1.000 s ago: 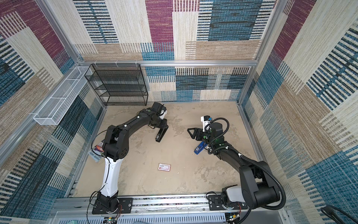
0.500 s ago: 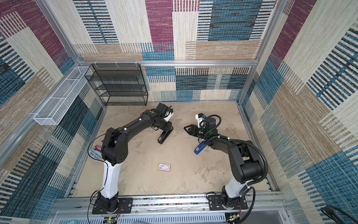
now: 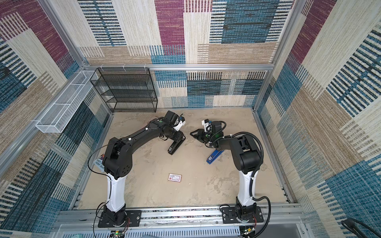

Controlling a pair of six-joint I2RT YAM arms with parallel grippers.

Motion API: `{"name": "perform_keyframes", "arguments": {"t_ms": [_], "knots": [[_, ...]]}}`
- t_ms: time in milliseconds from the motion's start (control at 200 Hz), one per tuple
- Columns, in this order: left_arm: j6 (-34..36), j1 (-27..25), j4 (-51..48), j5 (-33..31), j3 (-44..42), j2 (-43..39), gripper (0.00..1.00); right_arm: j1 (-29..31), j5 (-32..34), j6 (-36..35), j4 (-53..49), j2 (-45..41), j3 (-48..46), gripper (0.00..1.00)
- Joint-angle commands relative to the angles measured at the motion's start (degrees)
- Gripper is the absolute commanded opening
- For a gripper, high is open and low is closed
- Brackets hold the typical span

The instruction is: Load the staples into the stapler

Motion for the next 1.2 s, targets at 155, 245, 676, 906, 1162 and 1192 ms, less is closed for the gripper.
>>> {"name": "perform_keyframes", "arguments": {"t_ms": [155,245,676,906,1162,1192], "knots": [[1.7,-0.2,3.0,0.0,-1.1,-1.0,0.00,1.4,-4.3,3.7,1.3,6.8,6.5,0.42],[1.8,-0.2,3.7,-0.4,-1.6,-0.9,0.00,1.8,-5.3,4.0,1.2,8.3,7.8,0.41],[1.6,-0.2,5.5,-1.2,-2.1,0.0,0.00,3.3,-9.1,5.4,2.8,12.2,9.5,0.30],[0.9,-0.2,6.2,-0.3,-2.1,-0.4,0.00,3.4,-9.9,6.6,4.5,13.1,9.7,0.15],[0.7,-0.2,8.0,-1.5,-5.6,-4.0,0.00,3.3,-7.8,6.8,3.1,14.4,10.5,0.00],[0.7,-0.2,8.4,-1.7,-6.3,-4.7,0.00,3.3,-7.4,6.8,3.0,14.5,10.5,0.00]]}}
